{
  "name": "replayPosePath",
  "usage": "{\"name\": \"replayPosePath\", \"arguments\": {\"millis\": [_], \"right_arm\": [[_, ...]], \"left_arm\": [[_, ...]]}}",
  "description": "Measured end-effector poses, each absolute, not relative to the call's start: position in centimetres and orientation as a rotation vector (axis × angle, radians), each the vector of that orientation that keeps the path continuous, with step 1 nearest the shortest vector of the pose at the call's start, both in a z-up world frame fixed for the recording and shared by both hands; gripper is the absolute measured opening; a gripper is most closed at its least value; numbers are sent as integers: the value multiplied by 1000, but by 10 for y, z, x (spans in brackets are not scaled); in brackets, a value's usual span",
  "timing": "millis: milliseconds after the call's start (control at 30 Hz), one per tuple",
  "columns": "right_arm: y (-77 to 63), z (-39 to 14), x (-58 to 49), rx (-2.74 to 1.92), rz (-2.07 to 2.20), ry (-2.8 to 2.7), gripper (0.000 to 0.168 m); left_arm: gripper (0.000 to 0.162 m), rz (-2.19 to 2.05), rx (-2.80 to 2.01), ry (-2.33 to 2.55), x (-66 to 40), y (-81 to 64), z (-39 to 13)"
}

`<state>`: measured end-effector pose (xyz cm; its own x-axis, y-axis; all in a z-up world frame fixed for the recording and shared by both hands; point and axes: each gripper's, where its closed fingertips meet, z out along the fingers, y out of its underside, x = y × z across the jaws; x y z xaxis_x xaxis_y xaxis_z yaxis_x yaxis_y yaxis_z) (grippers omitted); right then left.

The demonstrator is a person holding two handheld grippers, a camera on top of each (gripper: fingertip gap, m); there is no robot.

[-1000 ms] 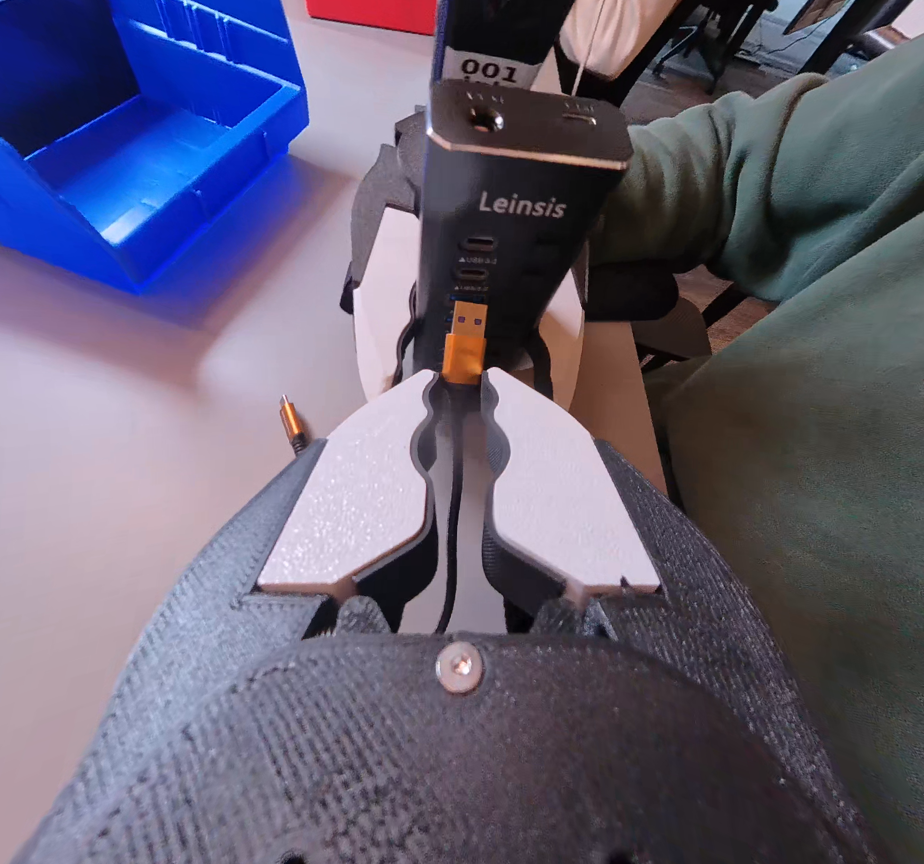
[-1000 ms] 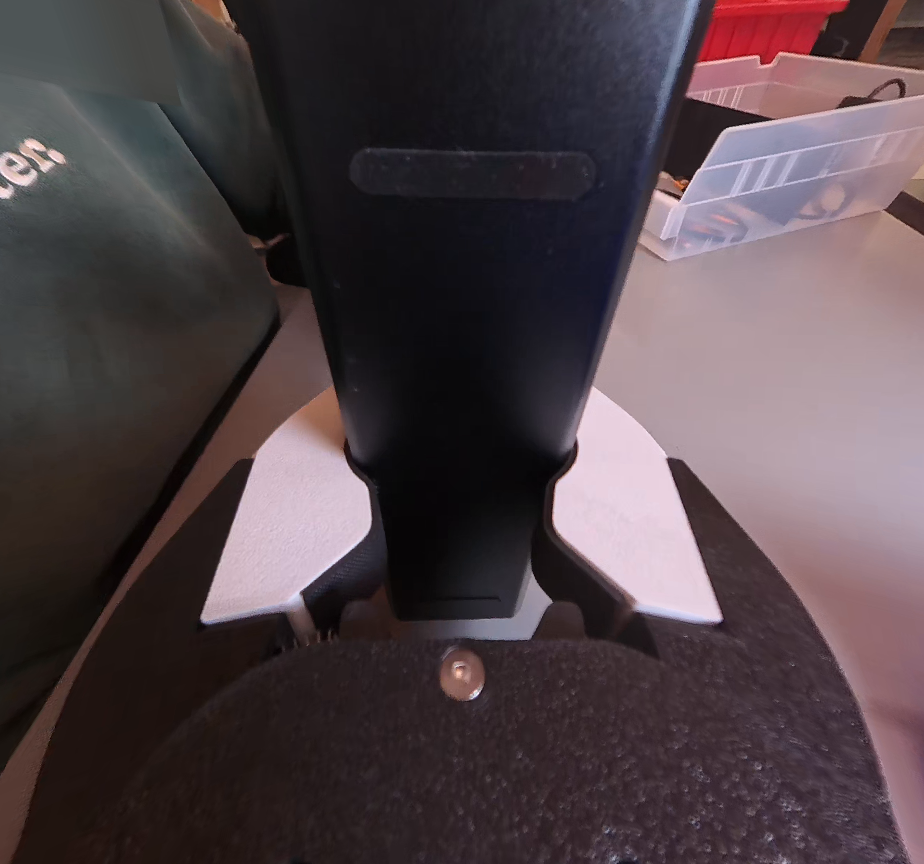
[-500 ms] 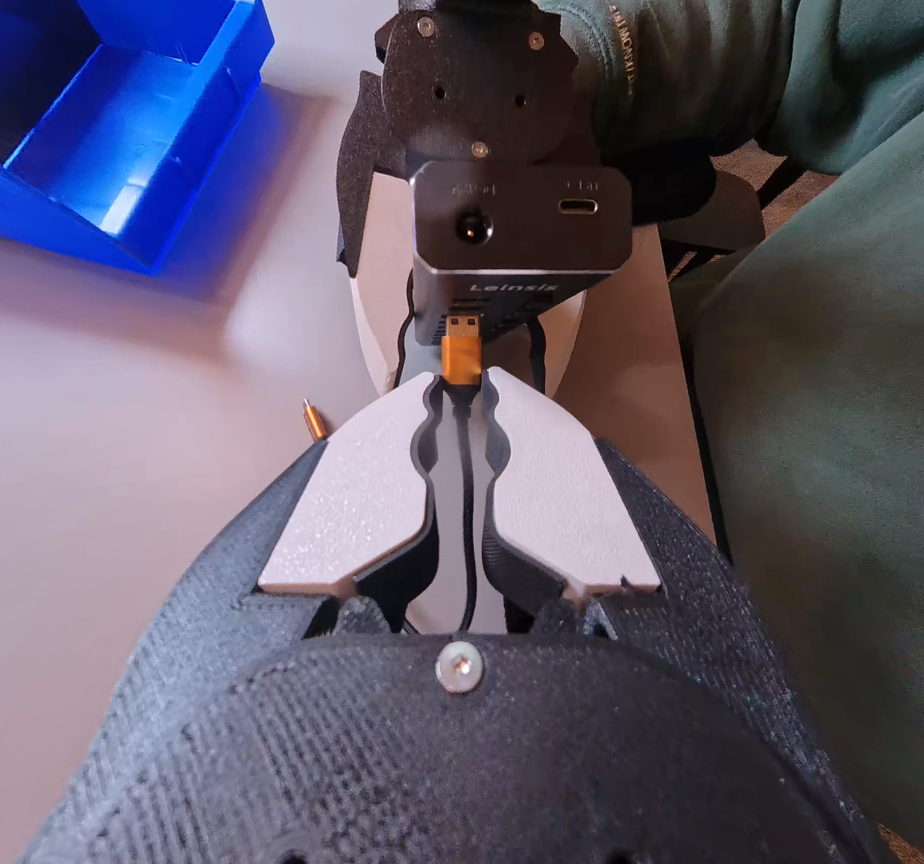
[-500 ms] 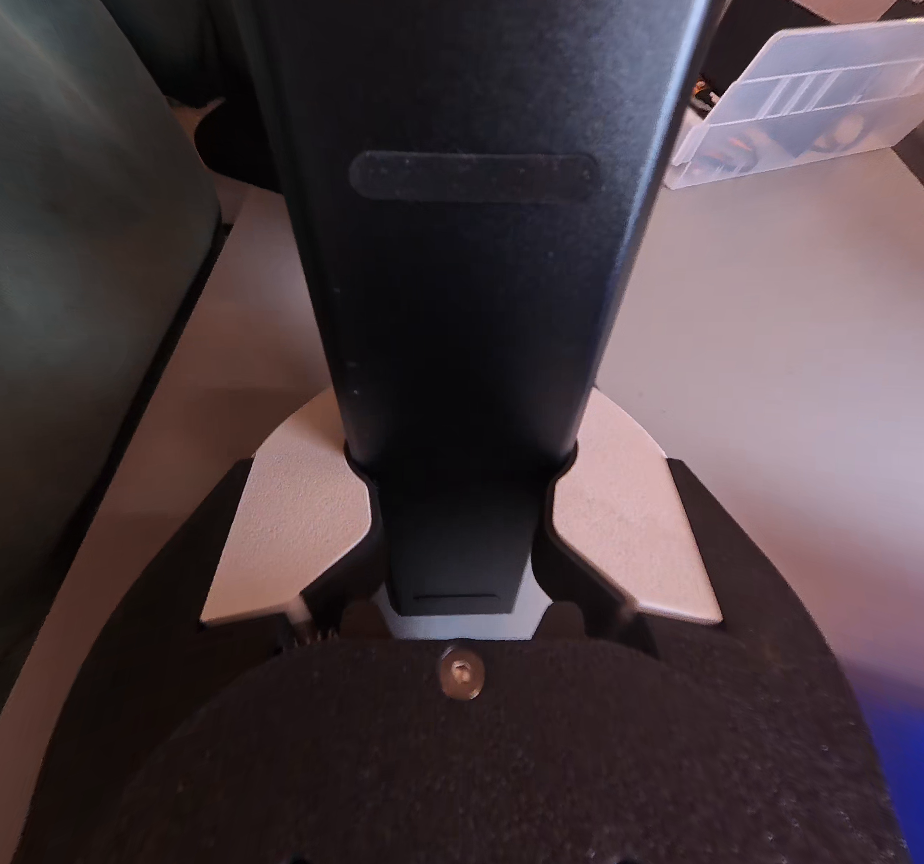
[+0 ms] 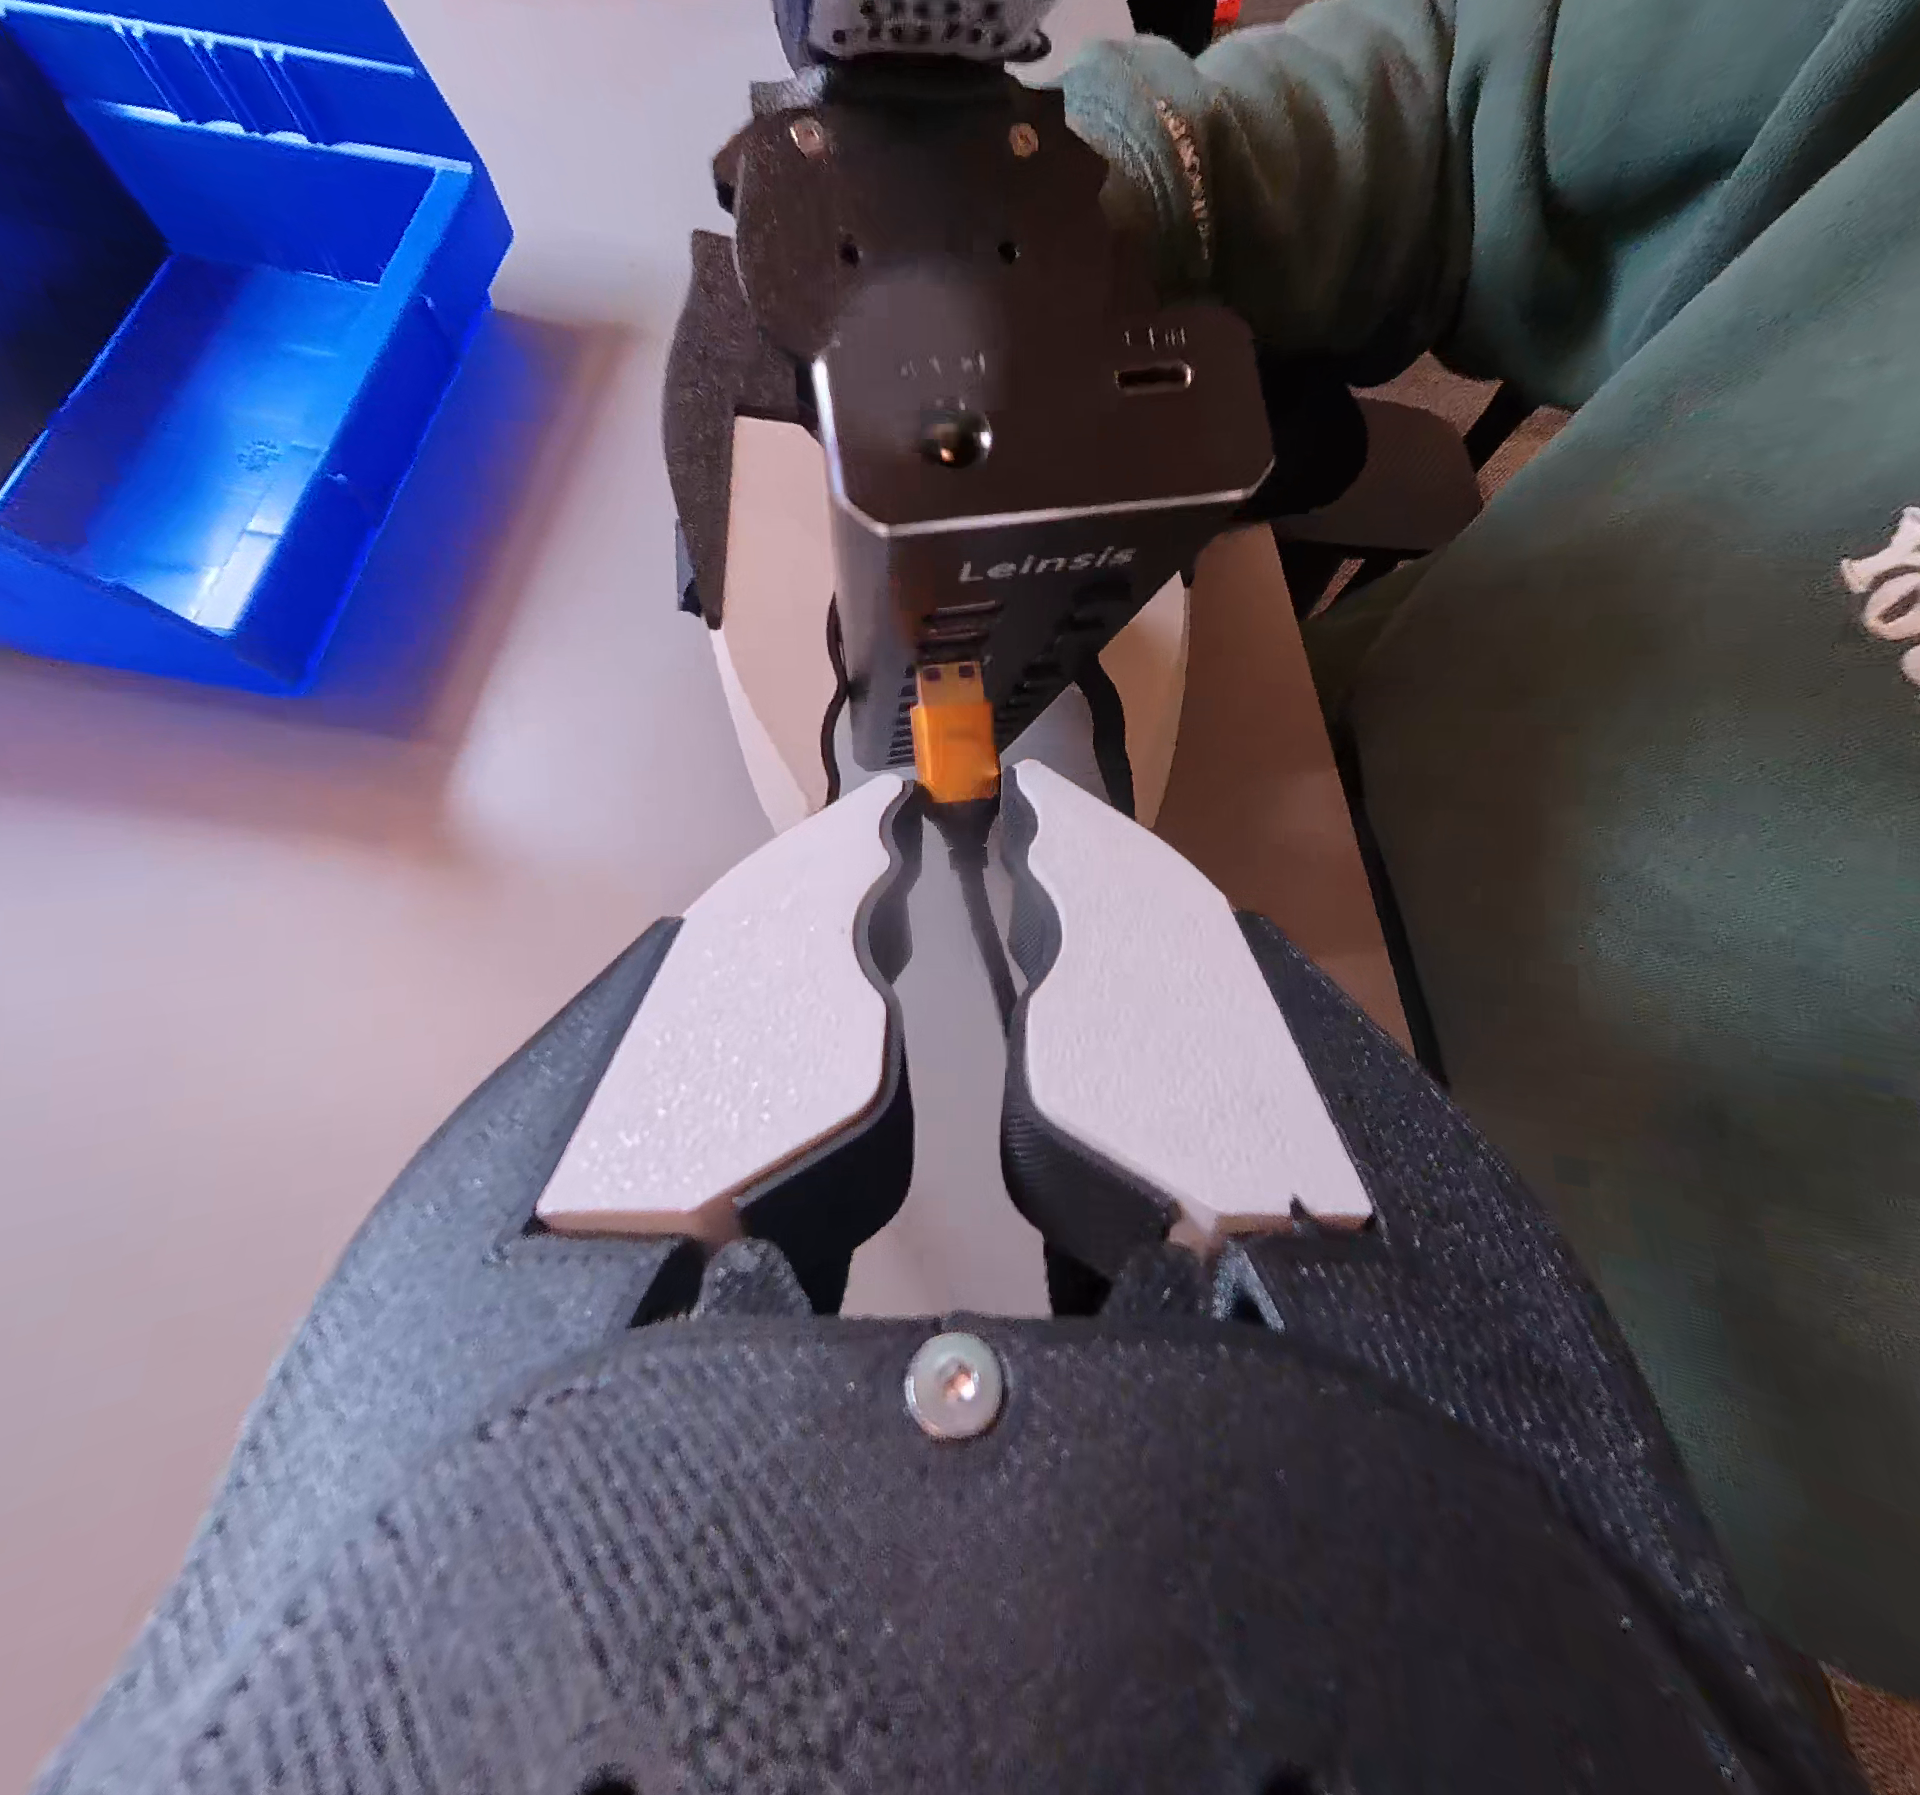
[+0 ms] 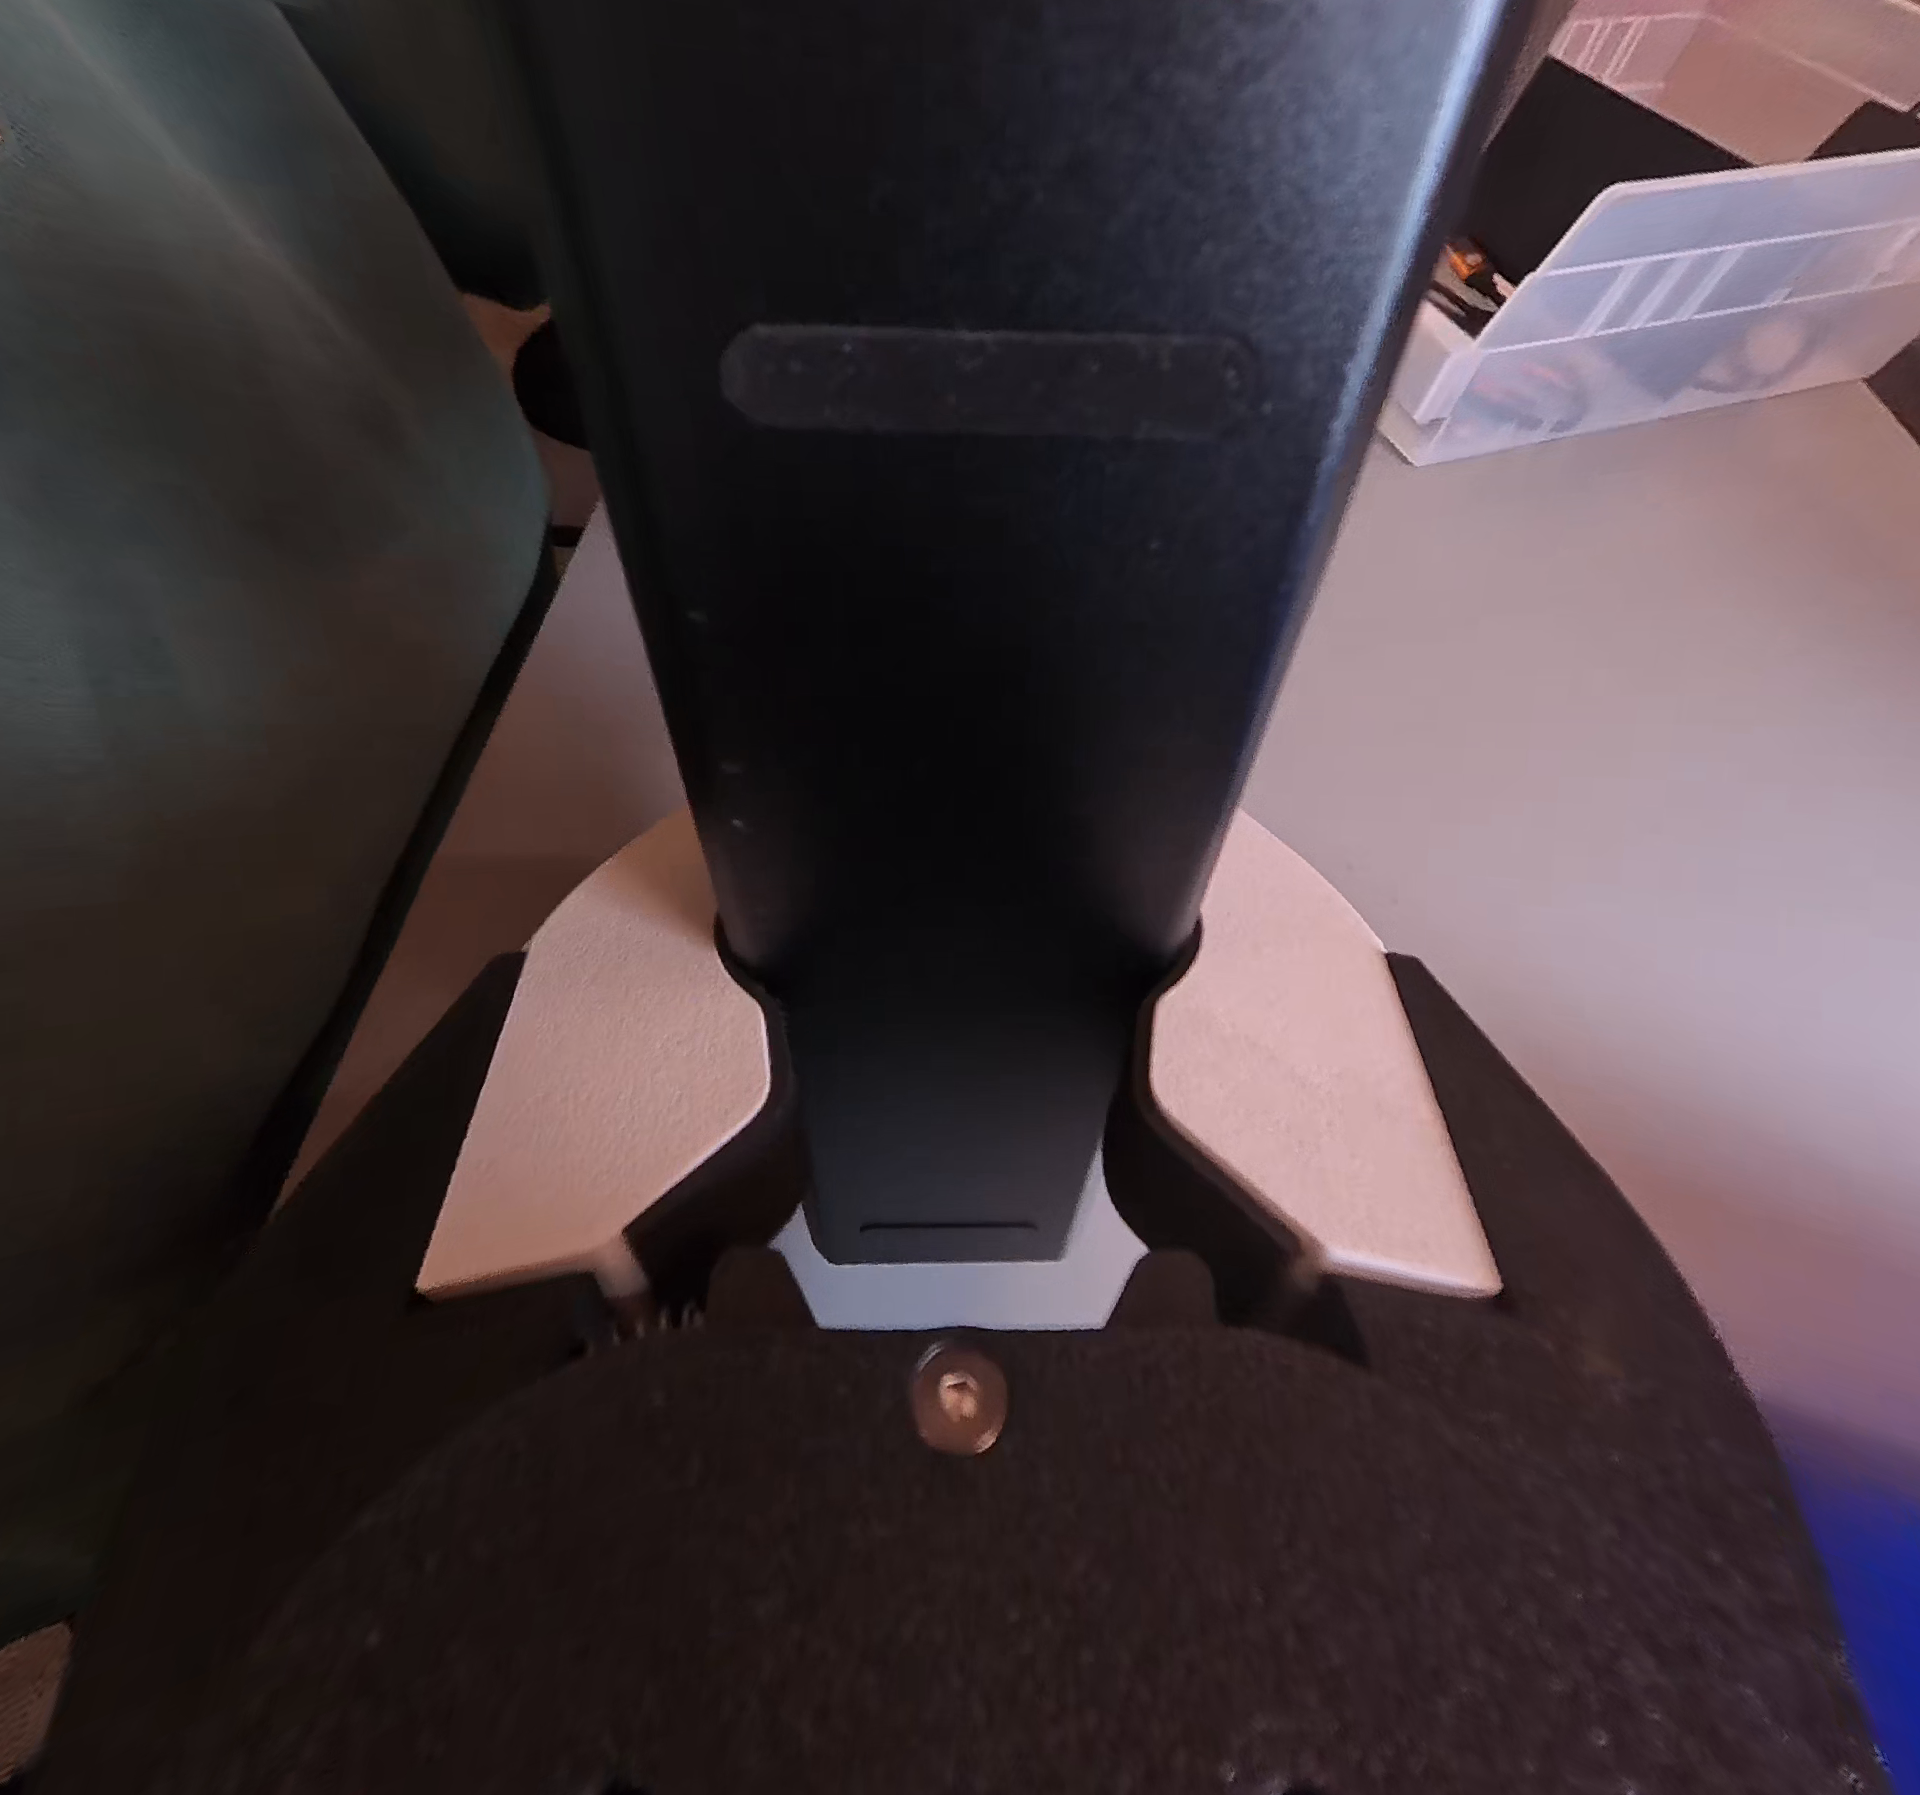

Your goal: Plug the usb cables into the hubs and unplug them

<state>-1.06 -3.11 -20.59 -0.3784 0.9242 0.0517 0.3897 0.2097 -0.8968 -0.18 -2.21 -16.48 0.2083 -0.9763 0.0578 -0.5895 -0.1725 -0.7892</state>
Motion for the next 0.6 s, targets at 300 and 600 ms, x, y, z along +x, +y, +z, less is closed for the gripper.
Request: {"name": "replayPosePath", "arguments": {"millis": [300,600], "right_arm": [[-32,-207,-13,-1221,1142,-1870,72],[-33,-213,-17,-1226,1176,-1860,73]], "left_arm": [[14,-804,-1821,1404,2,-20,-161],[14,-807,-1819,1373,6,-17,-162]]}}
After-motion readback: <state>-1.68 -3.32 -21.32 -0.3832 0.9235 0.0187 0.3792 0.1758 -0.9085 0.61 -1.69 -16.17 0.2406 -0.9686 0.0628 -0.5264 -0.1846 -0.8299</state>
